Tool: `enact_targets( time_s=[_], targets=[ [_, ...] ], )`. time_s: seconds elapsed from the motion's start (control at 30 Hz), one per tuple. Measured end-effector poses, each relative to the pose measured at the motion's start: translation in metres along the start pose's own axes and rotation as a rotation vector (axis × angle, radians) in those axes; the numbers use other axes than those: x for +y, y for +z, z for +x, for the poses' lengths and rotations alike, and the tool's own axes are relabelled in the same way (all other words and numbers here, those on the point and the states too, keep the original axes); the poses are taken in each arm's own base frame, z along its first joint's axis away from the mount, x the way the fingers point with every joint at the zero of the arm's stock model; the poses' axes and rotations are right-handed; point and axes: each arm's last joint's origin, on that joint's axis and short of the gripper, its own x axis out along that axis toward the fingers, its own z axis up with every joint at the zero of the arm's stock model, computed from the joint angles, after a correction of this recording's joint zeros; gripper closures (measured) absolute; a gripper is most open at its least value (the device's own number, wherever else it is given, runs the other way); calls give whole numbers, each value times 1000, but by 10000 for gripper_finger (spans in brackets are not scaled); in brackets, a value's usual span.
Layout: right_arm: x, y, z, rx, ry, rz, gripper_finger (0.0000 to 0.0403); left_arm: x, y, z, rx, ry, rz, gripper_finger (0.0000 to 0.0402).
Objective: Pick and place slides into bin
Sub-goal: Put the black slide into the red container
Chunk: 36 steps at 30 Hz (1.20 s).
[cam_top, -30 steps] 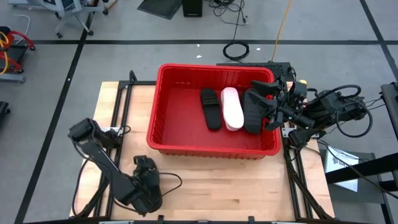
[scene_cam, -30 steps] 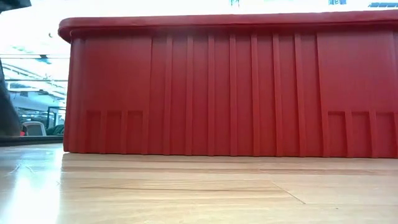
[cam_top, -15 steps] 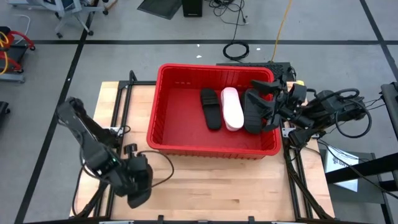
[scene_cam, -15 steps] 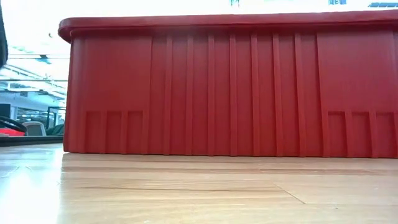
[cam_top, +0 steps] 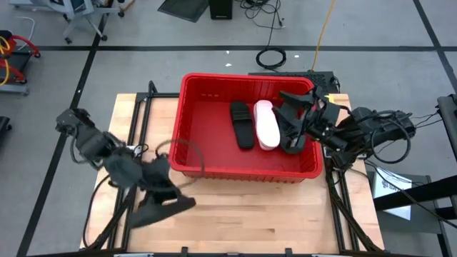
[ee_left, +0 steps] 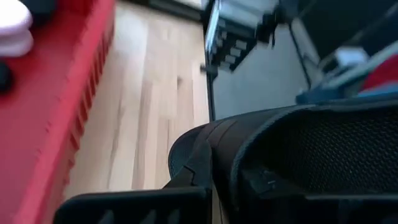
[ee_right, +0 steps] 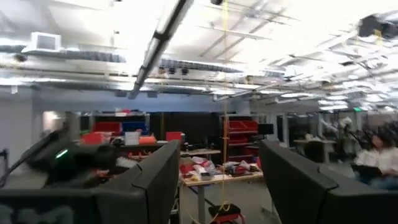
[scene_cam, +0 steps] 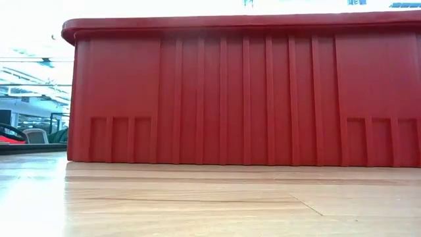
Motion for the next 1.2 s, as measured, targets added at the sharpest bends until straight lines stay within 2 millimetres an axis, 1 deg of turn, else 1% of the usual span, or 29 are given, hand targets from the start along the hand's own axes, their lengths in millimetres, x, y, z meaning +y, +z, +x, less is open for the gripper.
enact_targets(
  time_s=[0.13,0.23,0.33,0.5,0.6,0.73,0.83,0.9,1.0,1.1,1.13,1.2],
  targets=[
    [2,-1,0,-9,38,-41,192,13,25,-14,-74,-3,-85,381],
    [2,0,0,-16,47,-65,192,27,39,-22,-106,-67,-136,381],
    [4,2,-1,-25,79,-106,192,43,55,-25,-152,-119,-207,381],
    [9,14,0,-57,95,-204,192,71,81,-32,-264,-173,-381,380],
    [16,24,2,-45,81,-300,192,80,95,-40,-358,-248,-427,380],
    [29,36,9,21,49,-487,192,88,113,-55,-463,-404,-473,380],
    [45,40,18,82,19,-659,192,91,123,-65,-531,-490,-501,380],
    [59,39,23,124,-6,-815,192,95,126,-70,-558,-517,-525,380],
    [82,31,30,200,-24,-1091,192,103,130,-75,-584,-518,-572,380],
    [101,14,38,293,-39,-1336,192,107,131,-77,-597,-523,-612,380],
    [106,8,40,326,-51,-1404,192,108,132,-78,-597,-535,-615,380],
    [115,-3,44,362,-66,-1486,192,108,134,-81,-602,-565,-616,380]
  ],
)
